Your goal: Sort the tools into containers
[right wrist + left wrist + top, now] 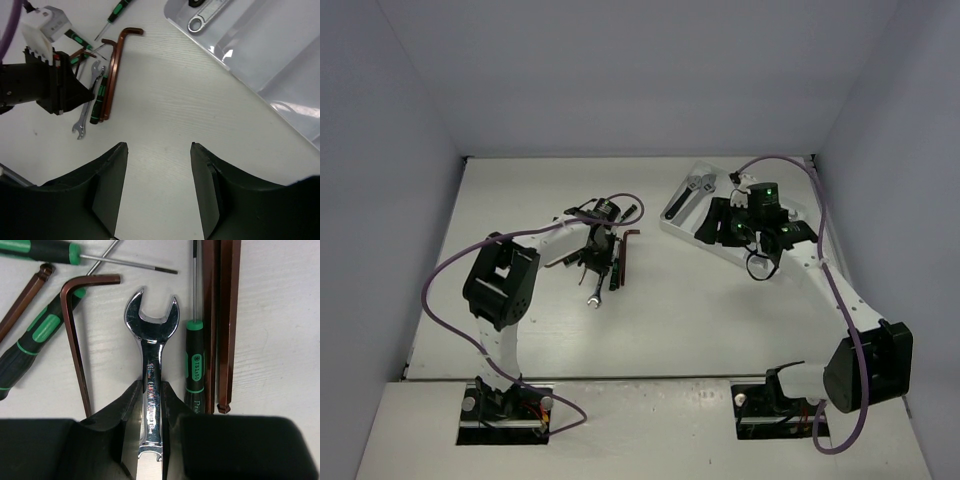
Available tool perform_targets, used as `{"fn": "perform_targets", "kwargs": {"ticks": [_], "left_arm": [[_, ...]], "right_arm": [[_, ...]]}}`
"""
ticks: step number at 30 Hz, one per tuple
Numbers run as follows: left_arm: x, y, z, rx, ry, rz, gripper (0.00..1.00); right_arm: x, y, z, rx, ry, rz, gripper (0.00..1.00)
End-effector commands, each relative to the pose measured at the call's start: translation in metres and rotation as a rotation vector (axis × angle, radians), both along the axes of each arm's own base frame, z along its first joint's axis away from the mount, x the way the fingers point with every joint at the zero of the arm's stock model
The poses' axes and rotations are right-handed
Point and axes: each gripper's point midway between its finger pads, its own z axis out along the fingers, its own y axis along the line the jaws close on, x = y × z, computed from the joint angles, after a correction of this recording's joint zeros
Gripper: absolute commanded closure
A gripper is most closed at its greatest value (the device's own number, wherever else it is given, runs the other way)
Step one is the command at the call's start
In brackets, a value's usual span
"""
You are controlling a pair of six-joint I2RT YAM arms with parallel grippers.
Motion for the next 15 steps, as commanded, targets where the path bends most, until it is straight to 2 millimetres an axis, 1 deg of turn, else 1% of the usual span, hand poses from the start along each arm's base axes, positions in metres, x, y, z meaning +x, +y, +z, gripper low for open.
{"fn": "perform_targets", "kwargs": {"ticks": [1,3,4,10,12,15], "left_arm": [[0.0,0.002,0.033,-0.029,-0.031,0.035,1.0],[0.002,0.003,0.038,-0.033,-0.046,0.047,1.0],[0.004,0.003,0.041,-0.037,-0.055,0.052,1.0],[0.011,0.003,0.06,-0.073,-0.097,0.07,1.0],[0.011,0.0,0.064,-0.095,-0.096,0.055,1.0],[0.012,-0.001,0.072,-0.108,-0.113,0.055,1.0]], "right_arm": [[0.01,0.035,0.037,0.124,-0.146,0.032,0.5],[0.011,0.047,0.039,0.151,-0.176,0.048,0.5],[0.008,0.056,0.04,0.163,-0.183,0.068,0.5],[0.0,0.092,0.036,0.182,-0.216,0.149,0.5],[-0.001,0.099,0.04,0.194,-0.239,0.16,0.5],[-0.007,0.113,0.038,0.217,-0.261,0.191,0.49]]}}
